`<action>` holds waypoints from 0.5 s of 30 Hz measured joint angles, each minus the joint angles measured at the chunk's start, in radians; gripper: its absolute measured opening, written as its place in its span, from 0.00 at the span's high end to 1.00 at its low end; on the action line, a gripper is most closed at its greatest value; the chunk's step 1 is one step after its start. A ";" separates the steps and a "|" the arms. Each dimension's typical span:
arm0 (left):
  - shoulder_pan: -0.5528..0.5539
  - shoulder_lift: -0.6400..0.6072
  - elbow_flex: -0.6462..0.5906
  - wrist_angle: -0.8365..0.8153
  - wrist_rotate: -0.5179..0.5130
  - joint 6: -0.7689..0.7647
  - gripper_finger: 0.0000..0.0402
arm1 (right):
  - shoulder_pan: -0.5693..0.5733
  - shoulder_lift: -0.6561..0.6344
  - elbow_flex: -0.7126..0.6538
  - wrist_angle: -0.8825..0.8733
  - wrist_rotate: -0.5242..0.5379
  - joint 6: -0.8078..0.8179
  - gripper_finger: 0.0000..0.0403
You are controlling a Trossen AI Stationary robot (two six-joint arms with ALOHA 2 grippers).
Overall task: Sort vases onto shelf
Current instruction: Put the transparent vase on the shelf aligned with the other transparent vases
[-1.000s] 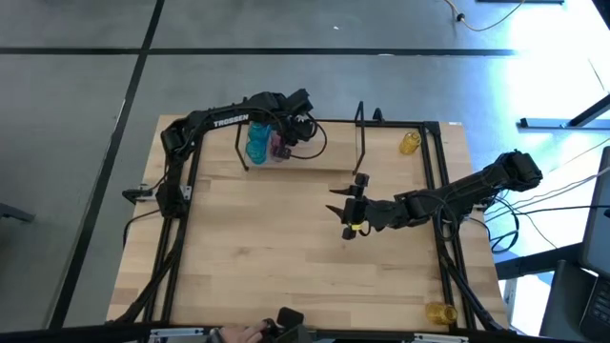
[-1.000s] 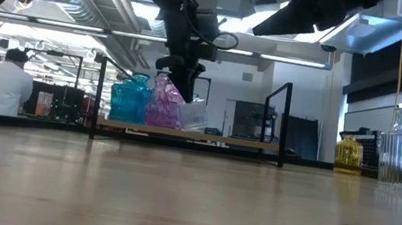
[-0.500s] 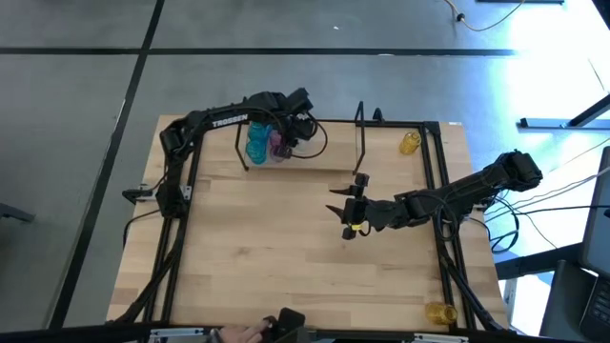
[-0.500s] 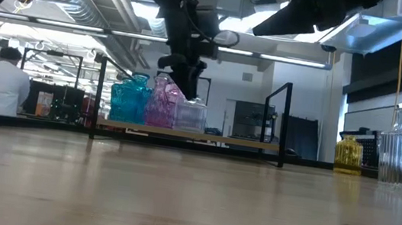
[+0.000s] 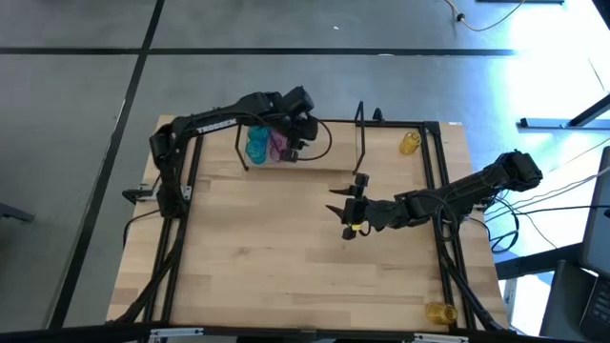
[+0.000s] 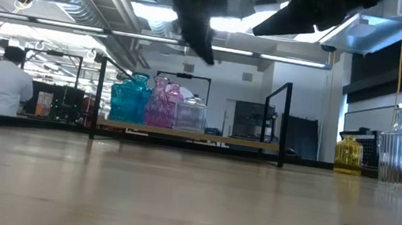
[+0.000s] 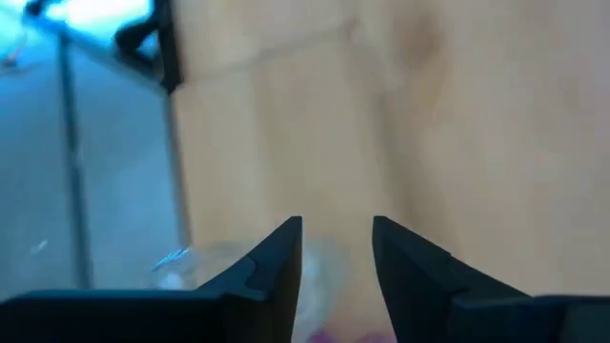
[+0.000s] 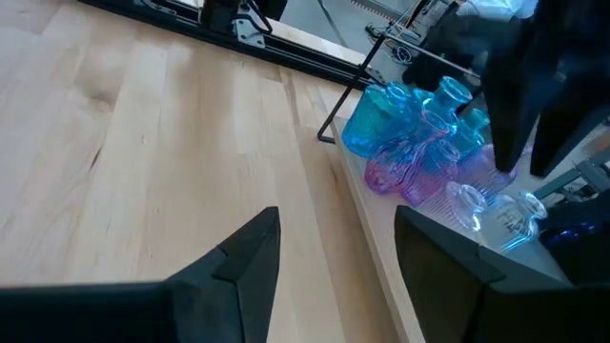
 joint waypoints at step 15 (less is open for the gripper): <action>-0.201 -0.411 -0.631 0.403 0.048 -0.274 0.70 | 0.002 -0.096 0.001 -0.142 -0.040 0.146 0.53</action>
